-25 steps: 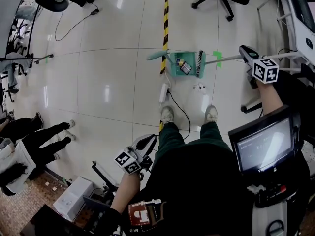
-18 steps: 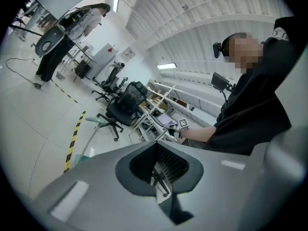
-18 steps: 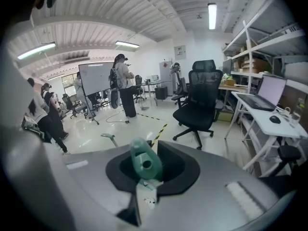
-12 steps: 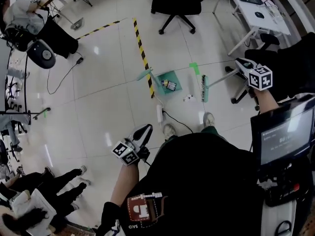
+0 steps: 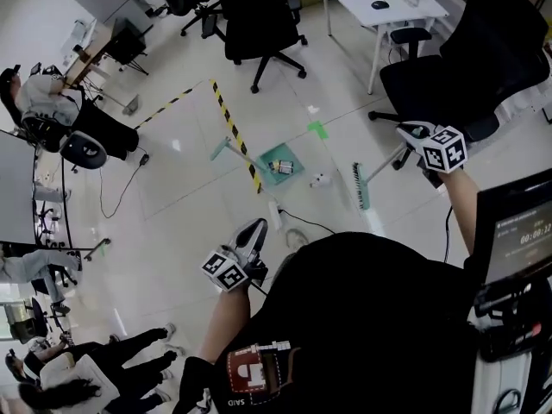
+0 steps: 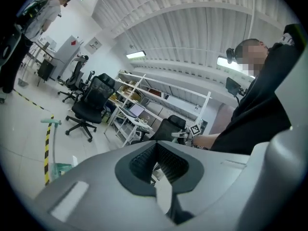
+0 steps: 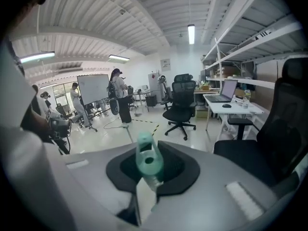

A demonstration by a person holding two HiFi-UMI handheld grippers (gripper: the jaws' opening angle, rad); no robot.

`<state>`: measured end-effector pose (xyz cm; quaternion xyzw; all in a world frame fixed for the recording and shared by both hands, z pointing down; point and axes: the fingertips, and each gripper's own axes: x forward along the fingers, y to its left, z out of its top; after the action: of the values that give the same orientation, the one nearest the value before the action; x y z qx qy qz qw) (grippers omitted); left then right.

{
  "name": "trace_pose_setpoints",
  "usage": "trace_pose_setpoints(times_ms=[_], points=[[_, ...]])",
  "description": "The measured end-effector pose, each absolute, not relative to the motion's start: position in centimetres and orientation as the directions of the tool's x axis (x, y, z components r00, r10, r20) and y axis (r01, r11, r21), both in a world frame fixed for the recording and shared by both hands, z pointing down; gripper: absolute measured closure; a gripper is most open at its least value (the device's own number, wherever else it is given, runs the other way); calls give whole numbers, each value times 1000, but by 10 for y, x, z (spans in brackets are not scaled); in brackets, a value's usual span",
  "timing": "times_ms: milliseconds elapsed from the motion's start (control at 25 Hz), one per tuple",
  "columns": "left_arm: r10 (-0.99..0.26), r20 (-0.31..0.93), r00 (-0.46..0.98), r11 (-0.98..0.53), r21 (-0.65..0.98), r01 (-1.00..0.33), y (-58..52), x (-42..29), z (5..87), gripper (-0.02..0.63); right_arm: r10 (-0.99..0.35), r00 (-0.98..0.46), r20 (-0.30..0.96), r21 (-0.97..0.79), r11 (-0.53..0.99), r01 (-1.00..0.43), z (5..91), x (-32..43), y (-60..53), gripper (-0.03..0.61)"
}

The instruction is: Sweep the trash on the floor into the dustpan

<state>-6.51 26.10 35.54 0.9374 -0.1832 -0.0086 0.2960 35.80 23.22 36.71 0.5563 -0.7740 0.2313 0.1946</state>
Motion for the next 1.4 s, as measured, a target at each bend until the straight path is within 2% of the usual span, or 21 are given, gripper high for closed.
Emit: trace_pose_setpoints(times_ms=[240,400,720,960,1120,1400], points=[[-418,74,905,-681,633,-367,380,15,359,618,-756,-373,537,-224,299,-928,390,397,352,541],[-452,72,889,-684,612,-397,438,32,342,618,-737,-400,545,-287,285,-915,399,414,417,538],[-526,9,850,-691,579,-434,477,-26,329,618,-703,-453,548,-304,338,-891,392,362,478,538],[-478,3,879,-725,563,-396,481,-84,334,618,-715,-396,576,-262,298,-918,400,306,487,538],[-451,32,892,-747,532,-397,480,-121,337,618,-693,-401,599,-234,328,-915,406,259,480,540],[-445,21,895,-751,536,-386,478,-124,334,618,-649,-451,613,-225,404,-887,406,216,473,541]])
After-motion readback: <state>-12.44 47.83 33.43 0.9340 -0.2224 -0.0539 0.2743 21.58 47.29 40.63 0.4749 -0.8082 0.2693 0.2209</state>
